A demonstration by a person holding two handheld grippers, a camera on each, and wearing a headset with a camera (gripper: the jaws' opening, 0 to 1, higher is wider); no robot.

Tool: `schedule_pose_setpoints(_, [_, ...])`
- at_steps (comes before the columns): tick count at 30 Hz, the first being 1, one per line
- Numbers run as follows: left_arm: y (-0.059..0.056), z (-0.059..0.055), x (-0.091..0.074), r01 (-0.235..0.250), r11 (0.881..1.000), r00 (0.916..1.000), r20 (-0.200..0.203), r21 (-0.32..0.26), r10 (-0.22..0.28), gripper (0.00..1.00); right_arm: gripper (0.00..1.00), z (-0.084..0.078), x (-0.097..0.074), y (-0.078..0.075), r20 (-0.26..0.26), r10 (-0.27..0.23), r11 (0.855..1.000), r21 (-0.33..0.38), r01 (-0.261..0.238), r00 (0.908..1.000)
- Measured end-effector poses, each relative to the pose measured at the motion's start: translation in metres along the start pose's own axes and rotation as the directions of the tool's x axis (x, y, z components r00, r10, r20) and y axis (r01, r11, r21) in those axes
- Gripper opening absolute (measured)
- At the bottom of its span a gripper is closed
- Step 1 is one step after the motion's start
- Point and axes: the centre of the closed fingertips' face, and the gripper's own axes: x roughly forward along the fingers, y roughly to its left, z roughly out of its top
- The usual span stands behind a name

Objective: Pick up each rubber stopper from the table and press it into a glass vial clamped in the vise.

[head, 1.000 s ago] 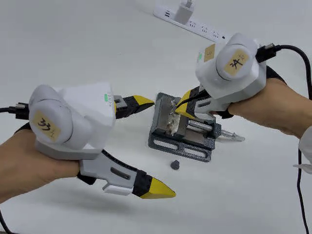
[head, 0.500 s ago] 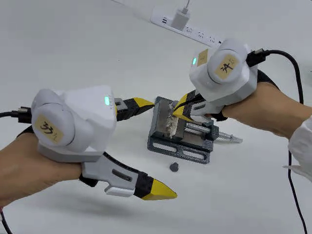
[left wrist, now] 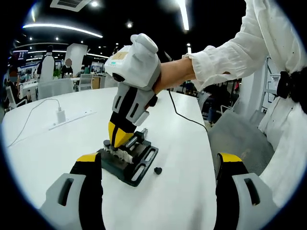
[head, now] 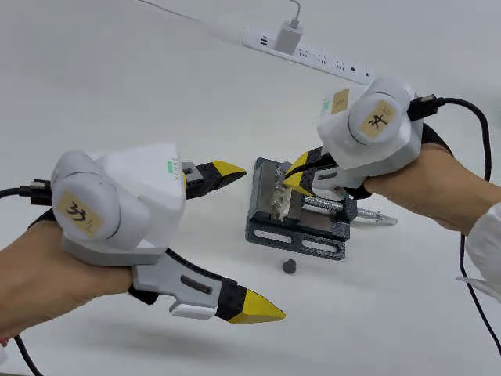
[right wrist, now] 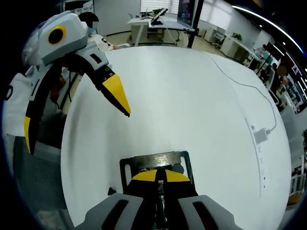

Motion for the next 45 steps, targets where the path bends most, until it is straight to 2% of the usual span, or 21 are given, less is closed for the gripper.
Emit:
schedule_pose_setpoints(4, [0.0, 0.0, -0.001, -0.005, 1.0, 1.0, -0.006, 0.002, 0.005, 0.99, 0.03, 0.0, -0.002, -0.004, 0.024, -0.022, 1.0, 0.014, 0.022, 0.9995])
schedule_pose_setpoints(9, [-0.001, 0.002, -0.002, -0.01, 1.0, 0.9999, -0.011, 0.004, 0.01, 0.99, 0.05, -0.001, -0.006, -0.01, 0.046, -0.029, 0.999, 0.042, 0.027, 0.9985])
schedule_pose_setpoints(22, [-0.003, 0.008, -0.004, -0.013, 1.0, 0.9995, -0.03, 0.02, 0.014, 0.99, 0.12, -0.008, -0.028, -0.008, 0.118, -0.079, 0.99, 0.128, 0.063, 0.9899])
schedule_pose_setpoints(30, [-0.005, 0.009, -0.007, -0.005, 0.999, 0.9985, -0.055, 0.042, 0.008, 0.99, 0.2, -0.019, -0.044, -0.001, 0.178, -0.128, 0.972, 0.217, 0.088, 0.9757])
schedule_pose_setpoints(38, [-0.007, 0.01, -0.012, -0.01, 0.999, 0.9969, -0.078, 0.05, 0.014, 0.99, 0.27, -0.028, -0.063, 0.013, 0.232, -0.188, 0.947, 0.299, 0.114, 0.9544])
schedule_pose_setpoints(43, [-0.011, 0.011, -0.012, -0.007, 0.998, 0.9961, -0.087, 0.054, 0.012, 0.99, 0.31, -0.036, -0.069, 0.021, 0.242, -0.215, 0.935, 0.331, 0.128, 0.9462])
schedule_pose_setpoints(45, [-0.011, 0.011, -0.012, -0.006, 0.998, 0.9957, -0.092, 0.057, 0.011, 0.99, 0.33, -0.038, -0.071, 0.025, 0.255, -0.226, 0.928, 0.351, 0.127, 0.9402])
